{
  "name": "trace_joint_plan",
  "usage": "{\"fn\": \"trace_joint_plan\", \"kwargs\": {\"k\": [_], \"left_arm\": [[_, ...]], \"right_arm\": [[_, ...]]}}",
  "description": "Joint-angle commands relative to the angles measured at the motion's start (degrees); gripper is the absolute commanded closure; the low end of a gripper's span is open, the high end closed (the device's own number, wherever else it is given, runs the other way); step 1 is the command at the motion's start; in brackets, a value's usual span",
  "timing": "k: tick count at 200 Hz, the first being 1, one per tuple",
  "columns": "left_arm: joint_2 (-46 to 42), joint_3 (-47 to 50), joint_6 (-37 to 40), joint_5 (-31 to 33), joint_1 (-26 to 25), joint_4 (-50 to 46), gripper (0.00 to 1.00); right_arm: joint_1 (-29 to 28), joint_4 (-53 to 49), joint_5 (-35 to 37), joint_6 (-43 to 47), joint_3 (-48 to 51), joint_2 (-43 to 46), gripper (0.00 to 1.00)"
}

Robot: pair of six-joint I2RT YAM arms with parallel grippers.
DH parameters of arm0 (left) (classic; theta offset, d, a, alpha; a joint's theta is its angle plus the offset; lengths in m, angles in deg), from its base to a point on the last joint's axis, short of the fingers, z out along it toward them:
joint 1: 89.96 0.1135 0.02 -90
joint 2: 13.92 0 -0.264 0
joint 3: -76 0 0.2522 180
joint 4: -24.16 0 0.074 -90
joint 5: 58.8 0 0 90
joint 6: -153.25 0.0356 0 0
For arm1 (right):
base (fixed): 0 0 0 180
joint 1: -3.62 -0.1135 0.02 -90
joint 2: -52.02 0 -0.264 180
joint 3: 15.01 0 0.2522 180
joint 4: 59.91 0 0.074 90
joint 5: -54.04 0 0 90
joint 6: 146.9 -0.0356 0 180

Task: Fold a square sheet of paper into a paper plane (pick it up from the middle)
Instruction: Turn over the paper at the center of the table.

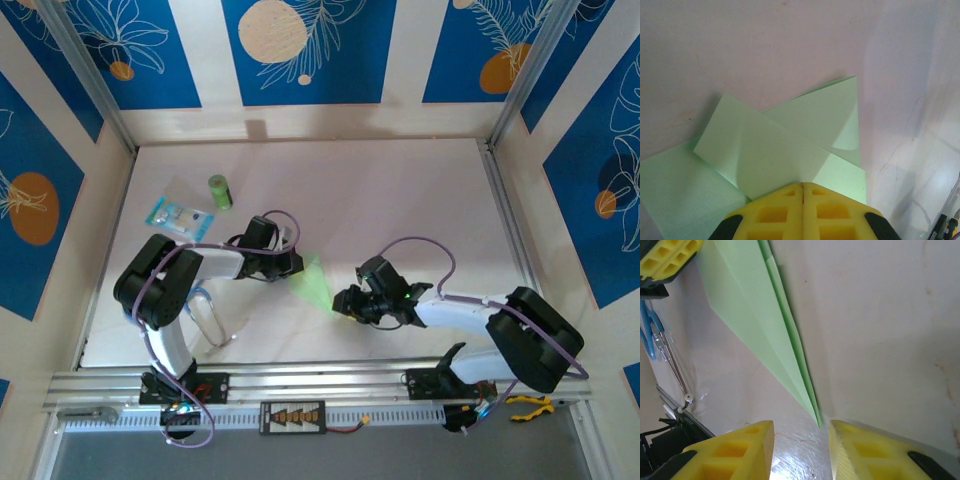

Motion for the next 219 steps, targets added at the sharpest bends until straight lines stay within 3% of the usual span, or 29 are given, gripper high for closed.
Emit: {"fn": "trace_joint_plan", "kwargs": {"k": [1,90,219], "left_arm": [[-0.5,1.8,-0.8,2.9,0.6,-4.4,0.99],[0.5,1.9,-2.6,2.4,0.6,-3.3,0.98],[-0.5,1.7,-2.6,2.0,1.1,-3.6,0.98]], "right_arm": [[0.2,-1.5,-2.0,-0.9,-1.3,-1.5,0.65],[0.3,3.3,-7.2,-1.3,-1.9,-7.1,0.72],[1.3,6.5,-6.3,-1.9,-1.0,-7.3,0.71]]}}
